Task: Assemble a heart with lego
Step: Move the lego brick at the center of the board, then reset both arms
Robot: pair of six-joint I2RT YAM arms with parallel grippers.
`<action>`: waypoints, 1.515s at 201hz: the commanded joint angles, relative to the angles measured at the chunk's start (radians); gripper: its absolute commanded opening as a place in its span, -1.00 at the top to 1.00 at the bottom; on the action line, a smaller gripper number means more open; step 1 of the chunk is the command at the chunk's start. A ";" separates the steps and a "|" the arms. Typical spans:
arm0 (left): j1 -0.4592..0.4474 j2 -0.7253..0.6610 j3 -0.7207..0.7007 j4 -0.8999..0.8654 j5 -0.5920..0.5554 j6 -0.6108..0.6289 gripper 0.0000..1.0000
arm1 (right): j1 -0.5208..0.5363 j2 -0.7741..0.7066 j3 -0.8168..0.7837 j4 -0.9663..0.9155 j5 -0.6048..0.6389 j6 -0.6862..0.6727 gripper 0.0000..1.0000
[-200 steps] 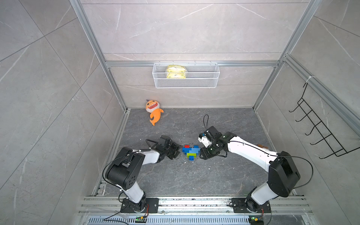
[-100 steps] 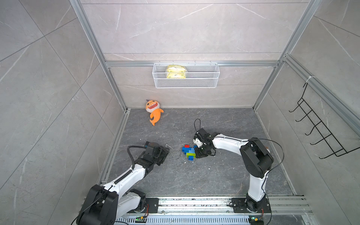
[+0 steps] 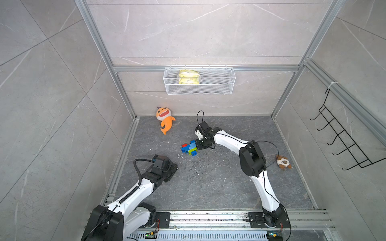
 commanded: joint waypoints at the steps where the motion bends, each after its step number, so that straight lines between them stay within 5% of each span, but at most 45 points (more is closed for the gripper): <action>1: 0.009 -0.022 0.002 0.002 -0.014 0.033 -0.04 | 0.000 0.093 0.133 -0.044 -0.017 -0.018 0.54; 19: 0.012 -0.023 -0.007 0.014 -0.016 0.032 -0.04 | -0.001 0.202 0.295 -0.031 -0.055 0.005 0.54; 63: 0.062 -0.064 0.024 -0.037 -0.017 0.133 -0.05 | 0.004 0.444 0.903 -0.352 -0.094 -0.004 0.54; 122: 0.148 -0.069 0.103 -0.068 -0.172 0.398 -0.33 | 0.008 0.199 0.840 -0.547 0.040 -0.146 0.47; 152: 0.169 -0.012 0.194 -0.118 -0.330 0.514 -0.50 | 0.007 -0.118 0.488 -0.410 0.053 -0.142 0.38; 183: 0.229 0.002 0.202 -0.085 -0.363 0.566 -0.60 | 0.006 -0.404 0.118 -0.362 0.075 -0.117 0.21; 230: 0.264 -0.061 0.015 0.183 -0.532 0.699 -0.63 | -0.031 -0.907 -0.676 -0.046 0.474 -0.080 0.02; 249: 0.280 -0.102 -0.021 0.257 -0.535 0.738 -0.68 | -0.085 -1.067 -0.920 0.094 0.610 -0.058 -0.21; 280: 0.281 -0.139 -0.071 0.368 -0.509 0.853 -0.70 | -0.130 -1.220 -1.291 0.435 0.879 -0.122 -0.49; 304: 0.282 -0.113 -0.103 0.447 -0.563 0.966 -0.71 | -0.168 -1.233 -1.451 0.703 0.956 -0.183 -0.77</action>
